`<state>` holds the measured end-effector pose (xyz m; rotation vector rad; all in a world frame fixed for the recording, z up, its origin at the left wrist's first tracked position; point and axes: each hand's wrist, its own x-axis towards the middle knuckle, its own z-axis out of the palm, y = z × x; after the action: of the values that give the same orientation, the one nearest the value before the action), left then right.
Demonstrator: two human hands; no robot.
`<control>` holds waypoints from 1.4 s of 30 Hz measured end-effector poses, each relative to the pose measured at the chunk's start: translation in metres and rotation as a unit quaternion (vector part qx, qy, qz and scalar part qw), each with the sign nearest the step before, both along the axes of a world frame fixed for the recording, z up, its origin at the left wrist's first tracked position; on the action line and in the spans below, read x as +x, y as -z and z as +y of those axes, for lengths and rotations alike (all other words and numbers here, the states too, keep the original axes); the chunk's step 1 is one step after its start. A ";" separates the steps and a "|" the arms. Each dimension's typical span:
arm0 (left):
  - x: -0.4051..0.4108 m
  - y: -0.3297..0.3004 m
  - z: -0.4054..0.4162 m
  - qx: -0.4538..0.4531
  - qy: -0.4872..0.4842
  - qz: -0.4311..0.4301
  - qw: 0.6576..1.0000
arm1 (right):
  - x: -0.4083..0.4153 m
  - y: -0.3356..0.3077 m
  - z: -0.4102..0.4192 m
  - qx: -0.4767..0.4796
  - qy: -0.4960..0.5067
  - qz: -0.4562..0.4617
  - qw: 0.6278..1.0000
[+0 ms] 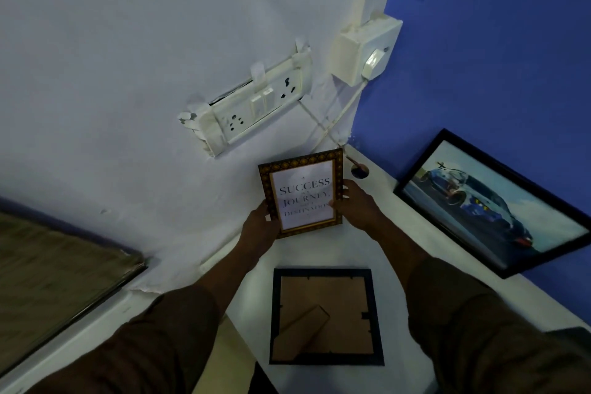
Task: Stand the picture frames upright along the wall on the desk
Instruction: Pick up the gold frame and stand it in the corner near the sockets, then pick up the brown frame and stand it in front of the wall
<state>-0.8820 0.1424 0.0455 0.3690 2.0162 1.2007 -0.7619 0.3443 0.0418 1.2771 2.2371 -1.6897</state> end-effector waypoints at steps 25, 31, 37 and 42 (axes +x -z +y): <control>-0.014 0.043 0.016 -0.065 -0.043 0.001 0.997 | -0.023 0.021 0.013 0.061 -0.027 -0.010 0.998; 0.000 0.048 0.007 -0.078 -0.042 -0.018 0.996 | 0.009 0.037 -0.001 0.040 0.034 -0.026 0.998; 0.029 0.066 -0.032 -0.176 -0.012 -0.046 0.983 | 0.084 0.056 -0.049 -0.017 0.150 -0.055 0.987; 0.082 0.077 -0.073 -0.232 0.013 -0.097 0.968 | 0.153 0.074 -0.096 -0.010 0.166 -0.170 0.971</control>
<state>-0.8003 0.0695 -0.0311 0.0439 2.0338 0.6837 -0.6086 0.2480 -0.0318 1.8559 1.8861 -1.4310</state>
